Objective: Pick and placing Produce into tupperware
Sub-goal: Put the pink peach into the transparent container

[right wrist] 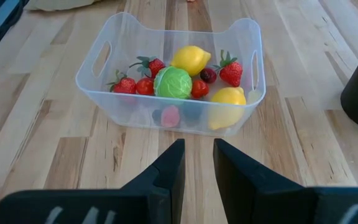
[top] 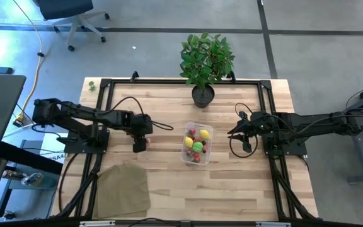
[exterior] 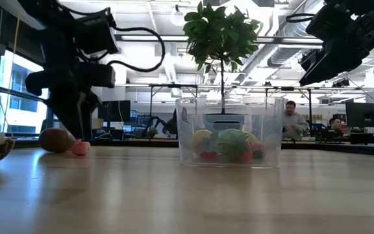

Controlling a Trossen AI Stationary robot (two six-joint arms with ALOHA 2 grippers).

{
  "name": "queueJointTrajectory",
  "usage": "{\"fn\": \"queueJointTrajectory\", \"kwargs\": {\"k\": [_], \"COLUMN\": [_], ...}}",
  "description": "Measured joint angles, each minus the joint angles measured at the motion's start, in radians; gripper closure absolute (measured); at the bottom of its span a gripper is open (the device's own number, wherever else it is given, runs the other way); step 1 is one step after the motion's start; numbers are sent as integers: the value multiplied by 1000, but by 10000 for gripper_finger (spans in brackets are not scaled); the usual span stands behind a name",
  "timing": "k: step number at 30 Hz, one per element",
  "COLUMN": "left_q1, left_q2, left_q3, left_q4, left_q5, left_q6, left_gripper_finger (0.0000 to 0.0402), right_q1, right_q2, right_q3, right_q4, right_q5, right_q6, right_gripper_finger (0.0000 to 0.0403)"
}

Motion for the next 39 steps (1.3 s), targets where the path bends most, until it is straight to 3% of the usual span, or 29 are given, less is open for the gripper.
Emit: {"fn": "queueJointTrajectory", "kwargs": {"k": [14, 25, 39], "left_q1": [0, 0, 0], "left_q2": [120, 133, 134], "left_q3": [0, 0, 0], "left_q4": [69, 77, 63], "left_q5": [57, 59, 5], "left_q6": [-5, -10, -35], "left_gripper_finger": [188, 191, 284], "right_q1": [0, 0, 0], "right_q2": [0, 0, 0], "right_q3": [0, 0, 0], "right_q4": [0, 0, 0], "right_q5": [0, 0, 0], "right_q6": [0, 0, 0], "right_gripper_finger": [329, 329, 329]}}
